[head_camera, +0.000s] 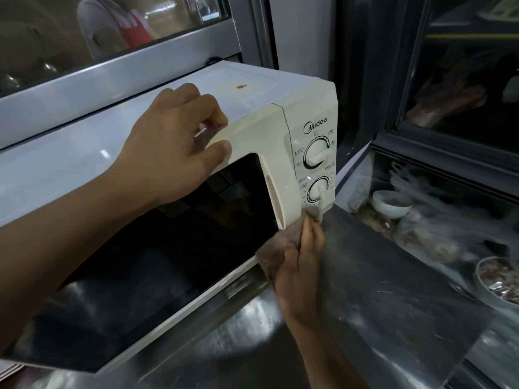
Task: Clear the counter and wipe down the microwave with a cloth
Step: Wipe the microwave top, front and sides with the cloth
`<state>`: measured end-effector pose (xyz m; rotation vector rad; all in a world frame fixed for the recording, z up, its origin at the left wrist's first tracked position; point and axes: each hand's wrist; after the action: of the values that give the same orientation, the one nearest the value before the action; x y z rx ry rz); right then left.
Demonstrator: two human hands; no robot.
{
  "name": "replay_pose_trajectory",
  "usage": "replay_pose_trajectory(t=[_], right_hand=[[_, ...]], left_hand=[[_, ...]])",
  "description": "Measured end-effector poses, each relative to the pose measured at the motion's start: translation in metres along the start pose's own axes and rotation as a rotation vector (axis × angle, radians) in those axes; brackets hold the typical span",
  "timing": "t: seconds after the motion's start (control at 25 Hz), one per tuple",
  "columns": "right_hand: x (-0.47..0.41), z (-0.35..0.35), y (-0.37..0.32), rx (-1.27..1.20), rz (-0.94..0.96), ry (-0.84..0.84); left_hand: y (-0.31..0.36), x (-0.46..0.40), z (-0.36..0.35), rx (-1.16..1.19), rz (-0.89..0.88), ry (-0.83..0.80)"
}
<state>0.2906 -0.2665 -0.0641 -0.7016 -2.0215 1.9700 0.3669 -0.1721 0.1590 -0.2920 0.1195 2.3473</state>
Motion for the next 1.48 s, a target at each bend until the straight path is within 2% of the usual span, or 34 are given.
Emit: replay_pose_trajectory(t=[0.16, 0.24, 0.32, 0.44, 0.48, 0.6, 0.72, 0.96, 1.28, 1.48], right_hand=[[-0.022, 0.013, -0.021, 0.071, 0.244, 0.021], [-0.028, 0.017, -0.019, 0.098, 0.284, 0.024], [-0.024, 0.015, -0.009, 0.088, 0.209, 0.025], [-0.016, 0.014, 0.002, 0.069, -0.07, 0.041], [-0.015, 0.014, 0.001, 0.084, -0.093, 0.049], [-0.022, 0.013, -0.021, 0.125, 0.106, 0.068], [-0.035, 0.013, -0.037, 0.134, 0.168, 0.077], [-0.016, 0.012, -0.015, 0.097, 0.102, 0.053], [-0.059, 0.043, 0.008, 0.142, -0.05, 0.24], [-0.103, 0.08, 0.016, 0.117, -0.172, 0.11]], left_hand=[[0.0, 0.0, 0.001, -0.002, 0.006, -0.002], [0.0, -0.001, 0.0, -0.001, 0.007, 0.002], [0.001, 0.0, -0.001, 0.011, 0.011, 0.004], [0.001, 0.0, 0.0, 0.018, 0.01, 0.005], [0.001, 0.001, 0.0, 0.02, 0.01, 0.001], [0.001, -0.001, 0.0, 0.022, 0.005, 0.0], [0.001, -0.001, 0.0, 0.021, 0.005, 0.003], [0.002, 0.001, 0.0, -0.002, 0.01, 0.0], [0.0, 0.0, 0.0, -0.012, 0.008, 0.015], [0.0, -0.001, -0.001, -0.01, 0.012, 0.014]])
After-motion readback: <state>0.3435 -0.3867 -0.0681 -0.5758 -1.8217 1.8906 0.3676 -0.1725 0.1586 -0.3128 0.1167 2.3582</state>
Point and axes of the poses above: each hand's wrist, its own x-axis away from the middle knuckle, its own z-axis out of the back of the hand, y = z × x, and after that the axes turned 13 degrees about -y, right-handed
